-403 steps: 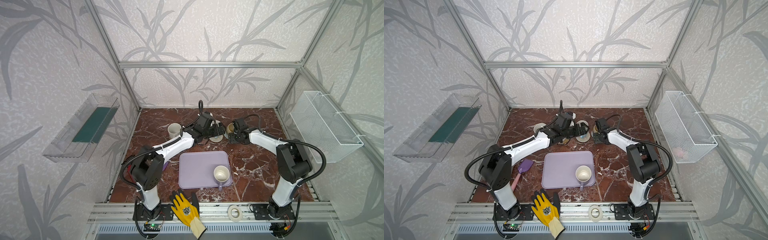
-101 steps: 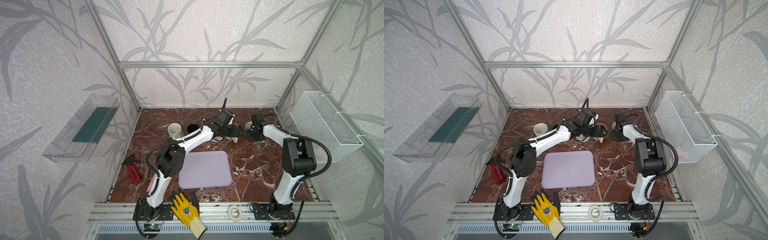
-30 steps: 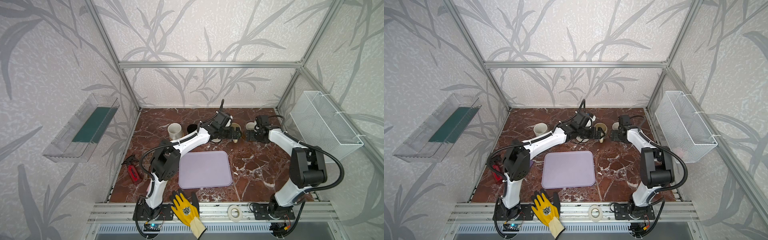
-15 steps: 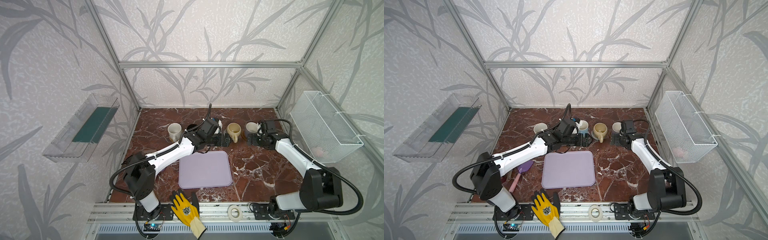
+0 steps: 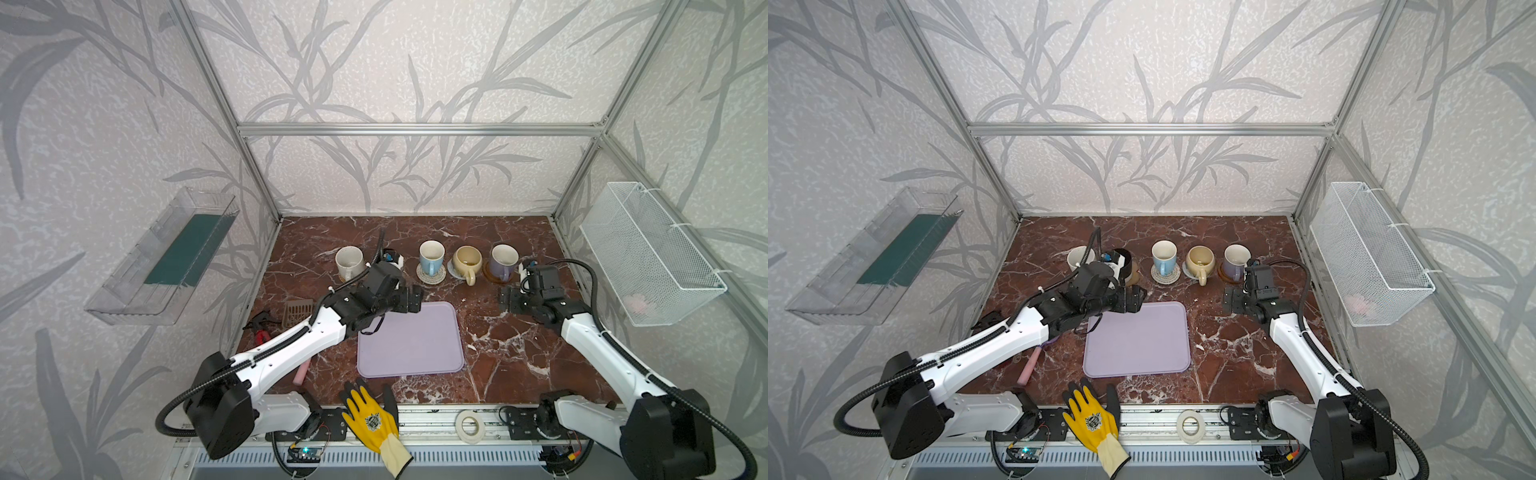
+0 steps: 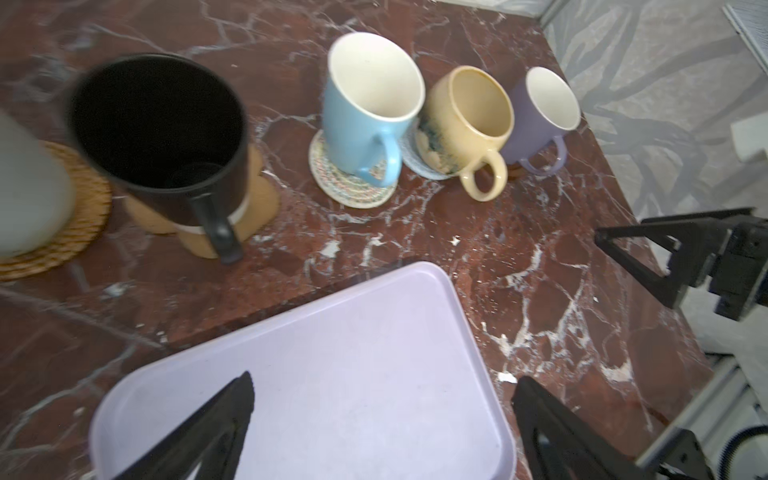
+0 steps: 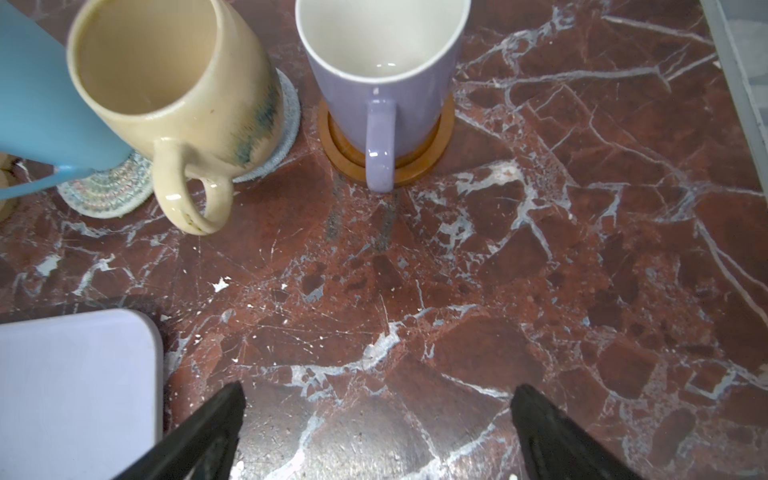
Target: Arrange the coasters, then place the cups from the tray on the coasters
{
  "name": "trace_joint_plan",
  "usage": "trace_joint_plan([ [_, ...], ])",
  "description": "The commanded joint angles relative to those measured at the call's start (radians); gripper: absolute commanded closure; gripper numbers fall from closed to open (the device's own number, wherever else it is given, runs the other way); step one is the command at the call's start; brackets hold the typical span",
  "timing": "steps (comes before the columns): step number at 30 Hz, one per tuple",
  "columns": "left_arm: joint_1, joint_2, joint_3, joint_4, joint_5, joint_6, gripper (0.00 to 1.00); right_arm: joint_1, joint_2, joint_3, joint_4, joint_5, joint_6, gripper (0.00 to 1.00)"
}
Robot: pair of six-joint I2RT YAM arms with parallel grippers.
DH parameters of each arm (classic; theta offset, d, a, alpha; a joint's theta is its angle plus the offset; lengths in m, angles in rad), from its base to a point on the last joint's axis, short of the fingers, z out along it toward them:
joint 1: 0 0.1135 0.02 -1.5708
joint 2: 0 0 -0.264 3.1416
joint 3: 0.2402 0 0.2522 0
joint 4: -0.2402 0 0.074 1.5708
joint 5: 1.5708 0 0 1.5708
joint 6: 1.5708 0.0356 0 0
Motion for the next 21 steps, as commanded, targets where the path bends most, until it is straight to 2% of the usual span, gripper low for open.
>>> trace_joint_plan([
  [1, 0.028, -0.099, -0.099, 0.017, -0.136, 0.108, 0.01, 0.001, -0.027, -0.044, 0.057, 0.060, 0.001, 0.01],
  [7, 0.138, -0.194, -0.184, -0.014, -0.108, 0.192, 0.01, 0.001, -0.027, -0.113, 0.177, 0.063, -0.045, 0.03],
  [9, 0.148, -0.207, -0.211, -0.007, -0.160, 0.208, 0.01, 0.001, -0.015, -0.105, 0.174, 0.040, -0.081, 0.04],
  [12, 0.162, -0.273, -0.306, 0.122, -0.155, 0.253, 0.01, 0.001, -0.005, -0.107, 0.208, 0.034, -0.120, 0.05],
  [16, 0.177, -0.381, -0.399, 0.222, -0.244, 0.317, 0.01, 0.002, -0.023, -0.176, 0.350, 0.079, -0.157, 0.05],
  [19, 0.191, -0.405, -0.405, 0.201, -0.373, 0.362, 0.01, 0.002, -0.029, -0.225, 0.461, 0.087, -0.192, 0.05],
  [21, 0.193, -0.406, -0.438, 0.263, -0.423, 0.415, 0.01, 0.001, -0.024, -0.262, 0.552, 0.091, -0.201, 0.05],
])
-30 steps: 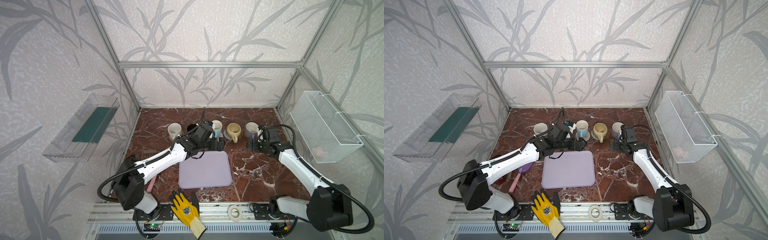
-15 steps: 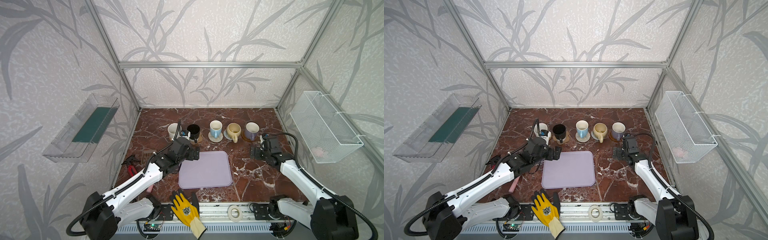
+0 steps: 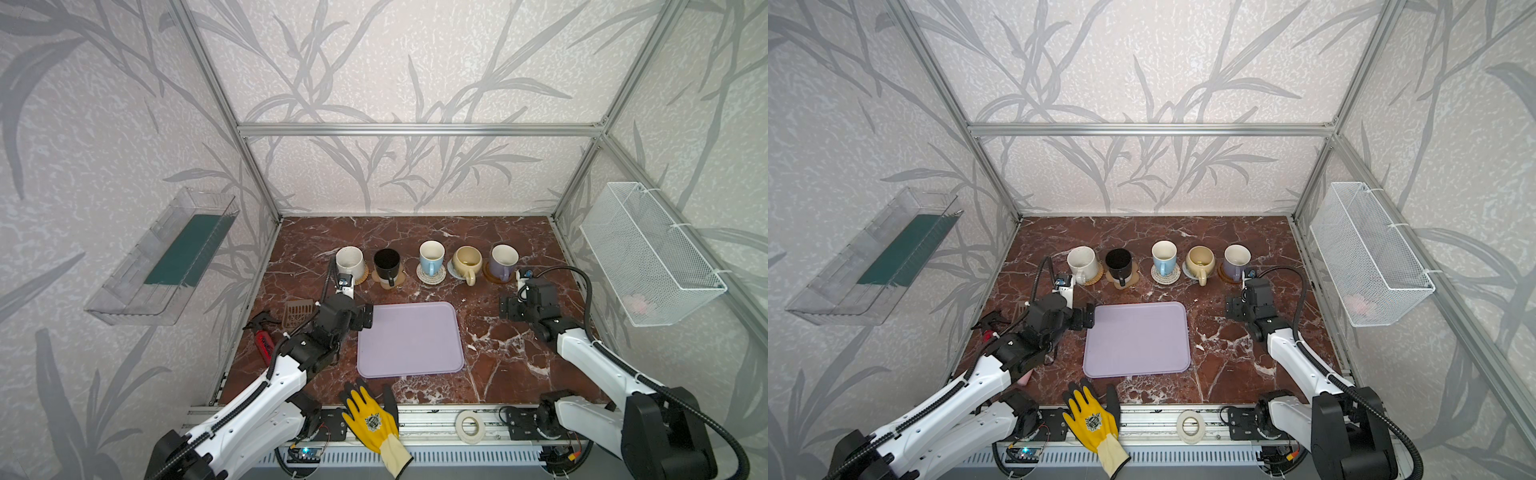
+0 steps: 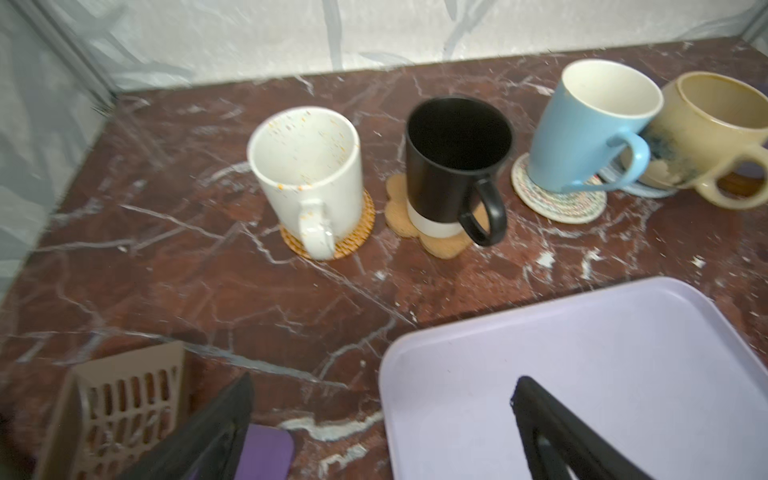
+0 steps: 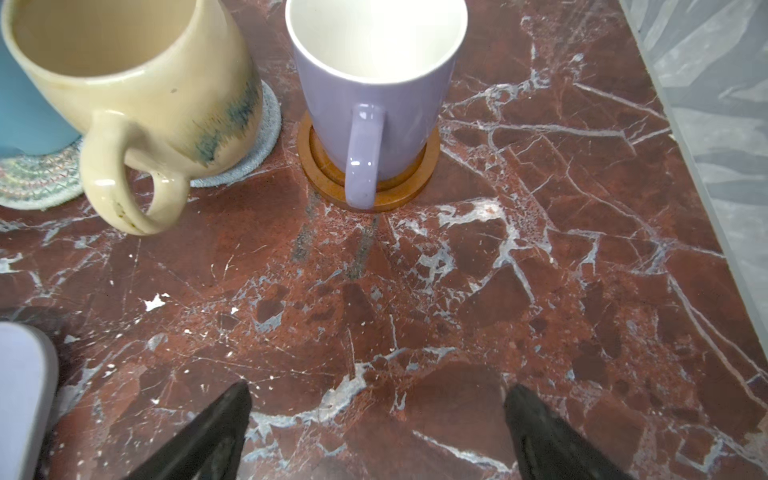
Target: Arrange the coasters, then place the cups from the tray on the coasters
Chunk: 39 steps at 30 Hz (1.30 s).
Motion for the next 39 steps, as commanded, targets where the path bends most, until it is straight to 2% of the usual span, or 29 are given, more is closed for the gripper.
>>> trace_joint_plan([
  [1, 0.009, -0.009, -0.052, 0.148, -0.170, 0.129, 0.01, 0.001, -0.005, -0.051, 0.220, 0.027, -0.055, 0.05],
  [4, 0.024, 0.030, -0.117, 0.307, -0.242, 0.210, 0.01, 0.001, 0.021, -0.083, 0.325, 0.035, -0.086, 0.05],
  [6, 0.059, 0.069, -0.139, 0.377, -0.245, 0.229, 0.01, 0.001, 0.039, -0.084, 0.349, 0.045, -0.085, 0.05],
  [11, 0.174, 0.170, -0.174, 0.552, -0.131, 0.261, 0.01, -0.001, 0.092, -0.118, 0.519, 0.072, -0.108, 0.05],
  [15, 0.293, 0.244, -0.220, 0.678, -0.021, 0.194, 0.01, -0.008, 0.122, -0.125, 0.591, 0.071, -0.141, 0.05],
  [18, 0.332, 0.345, -0.254, 0.841, 0.004, 0.204, 0.01, -0.017, 0.150, -0.127, 0.647, 0.055, -0.135, 0.05],
  [20, 0.346, 0.375, -0.232, 0.830, 0.028, 0.212, 0.01, -0.026, 0.178, -0.128, 0.696, 0.046, -0.127, 0.05],
  [25, 0.435, 0.502, -0.214, 1.007, 0.157, 0.231, 0.01, -0.049, 0.246, -0.059, 0.659, 0.034, -0.115, 0.05],
  [29, 0.481, 0.562, -0.160, 0.969, 0.229, 0.238, 0.01, -0.065, 0.304, -0.074, 0.748, 0.009, -0.082, 0.05],
  [32, 0.493, 0.620, -0.162, 1.043, 0.237, 0.241, 0.01, -0.065, 0.366, -0.092, 0.858, 0.004, -0.079, 0.05],
  [35, 0.520, 0.676, -0.159, 1.085, 0.246, 0.210, 0.01, -0.065, 0.396, -0.071, 0.845, -0.022, -0.092, 0.05],
  [37, 0.559, 0.742, -0.151, 1.149, 0.299, 0.188, 0.01, -0.063, 0.396, -0.069, 0.839, -0.032, -0.097, 0.05],
  [39, 0.584, 0.707, -0.115, 1.014, 0.329, 0.160, 0.01, -0.063, 0.401, -0.077, 0.855, -0.027, -0.095, 0.05],
])
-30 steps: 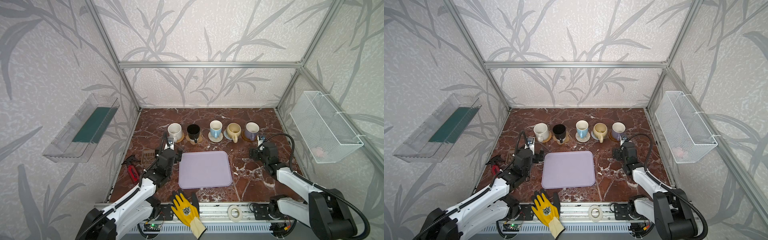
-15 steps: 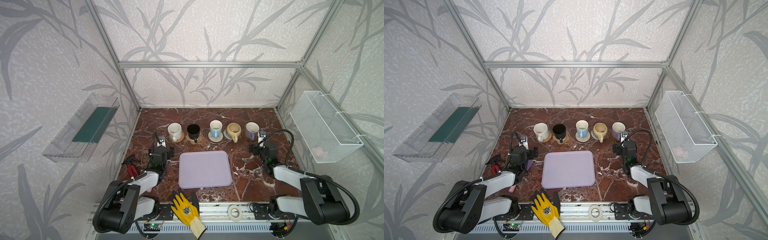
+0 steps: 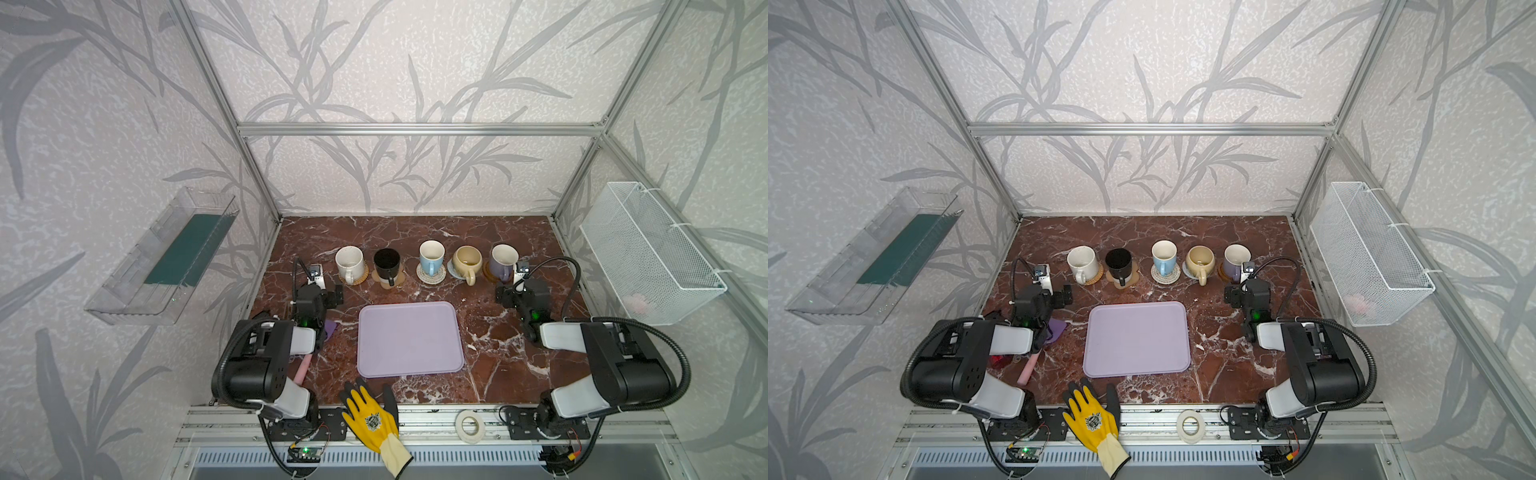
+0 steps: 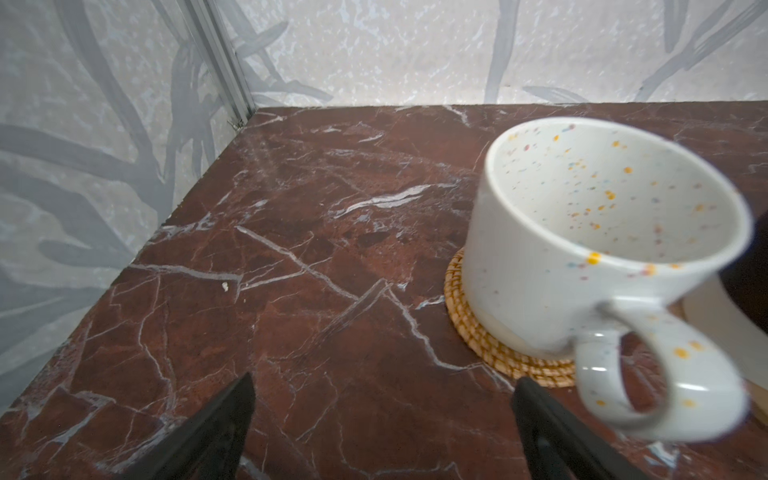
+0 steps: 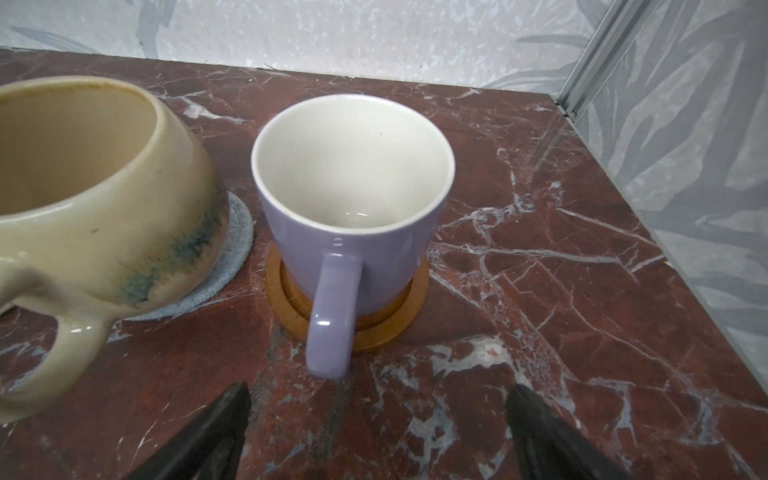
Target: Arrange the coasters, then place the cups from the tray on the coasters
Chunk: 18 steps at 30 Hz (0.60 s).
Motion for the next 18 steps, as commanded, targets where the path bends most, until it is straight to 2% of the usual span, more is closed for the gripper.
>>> trace_joint_plan([
  [1, 0.036, -0.026, 0.062, -0.066, 0.071, -0.033, 0.01, -0.002, 0.009, 0.004, 0.081, -0.016, -0.003, 0.05],
  [4, 0.035, 0.019, 0.029, 0.080, 0.068, -0.031, 0.01, 0.001, 0.026, -0.004, 0.114, -0.046, -0.019, 0.01],
  [7, 0.036, -0.012, 0.052, -0.020, 0.069, -0.032, 0.01, 0.001, 0.021, 0.001, 0.099, -0.048, -0.022, 0.01],
  [9, 0.036, 0.010, 0.037, 0.054, 0.047, -0.035, 0.01, 0.001, 0.022, 0.000, 0.103, -0.047, -0.024, 0.01],
  [18, 0.034, 0.011, 0.043, 0.036, 0.040, -0.030, 0.01, 0.010, 0.022, 0.003, 0.099, -0.033, -0.028, 0.01],
])
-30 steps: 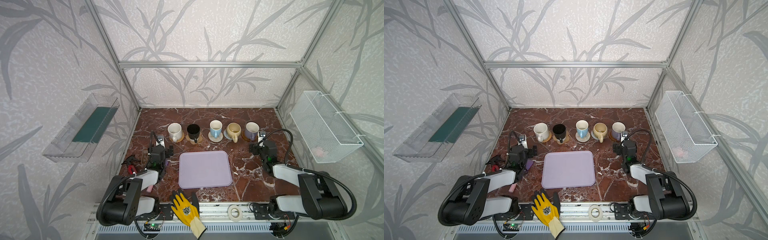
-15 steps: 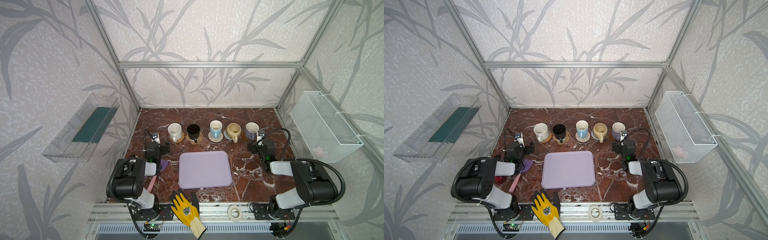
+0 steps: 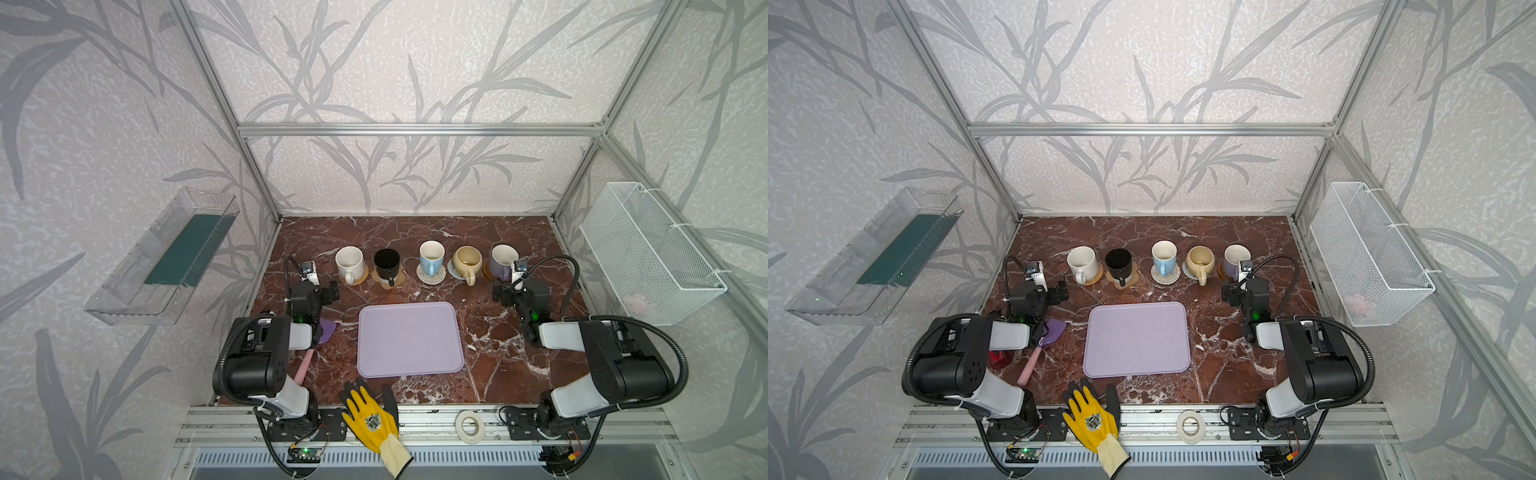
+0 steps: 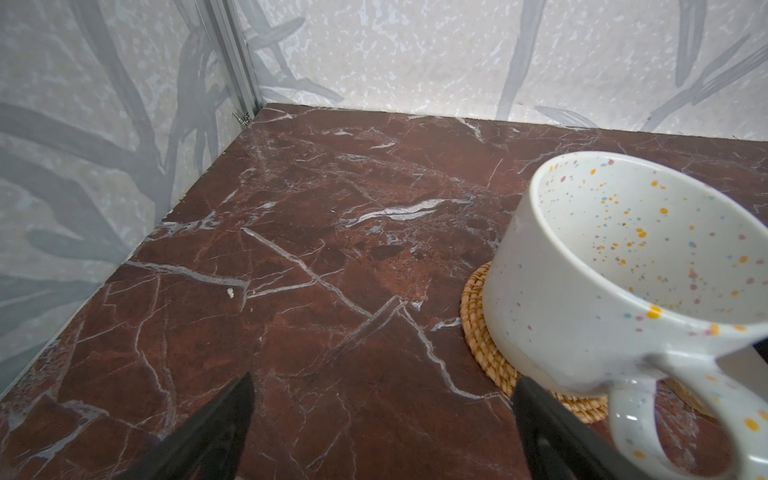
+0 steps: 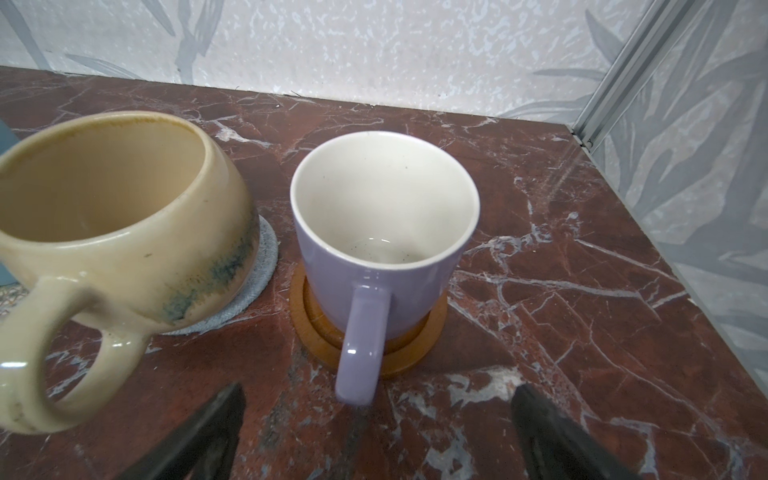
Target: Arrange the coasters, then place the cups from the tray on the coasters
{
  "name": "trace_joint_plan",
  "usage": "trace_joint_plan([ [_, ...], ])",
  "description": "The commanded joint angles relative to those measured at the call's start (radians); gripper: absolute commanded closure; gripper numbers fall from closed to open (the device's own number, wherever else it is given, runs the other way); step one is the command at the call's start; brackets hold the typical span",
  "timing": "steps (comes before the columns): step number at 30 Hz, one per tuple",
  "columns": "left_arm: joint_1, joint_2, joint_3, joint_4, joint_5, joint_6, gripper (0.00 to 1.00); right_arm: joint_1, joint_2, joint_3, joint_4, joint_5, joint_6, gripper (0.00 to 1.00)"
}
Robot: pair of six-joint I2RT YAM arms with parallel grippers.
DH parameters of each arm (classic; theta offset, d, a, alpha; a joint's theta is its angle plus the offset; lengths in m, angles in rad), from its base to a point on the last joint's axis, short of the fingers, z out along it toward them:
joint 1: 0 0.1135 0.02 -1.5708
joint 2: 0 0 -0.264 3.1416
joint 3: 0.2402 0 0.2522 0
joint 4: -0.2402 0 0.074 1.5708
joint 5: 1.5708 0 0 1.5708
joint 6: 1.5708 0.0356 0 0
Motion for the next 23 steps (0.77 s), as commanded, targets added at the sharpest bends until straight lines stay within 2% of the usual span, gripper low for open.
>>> trace_joint_plan([
  [1, 0.001, 0.006, 0.012, 0.029, -0.004, 0.005, 0.01, 0.005, 0.006, 0.003, 0.036, 0.005, -0.009, 0.01],
  [23, -0.001, 0.008, 0.009, 0.035, -0.012, 0.000, 0.01, 0.006, 0.007, 0.006, 0.030, -0.003, -0.014, 0.01],
])
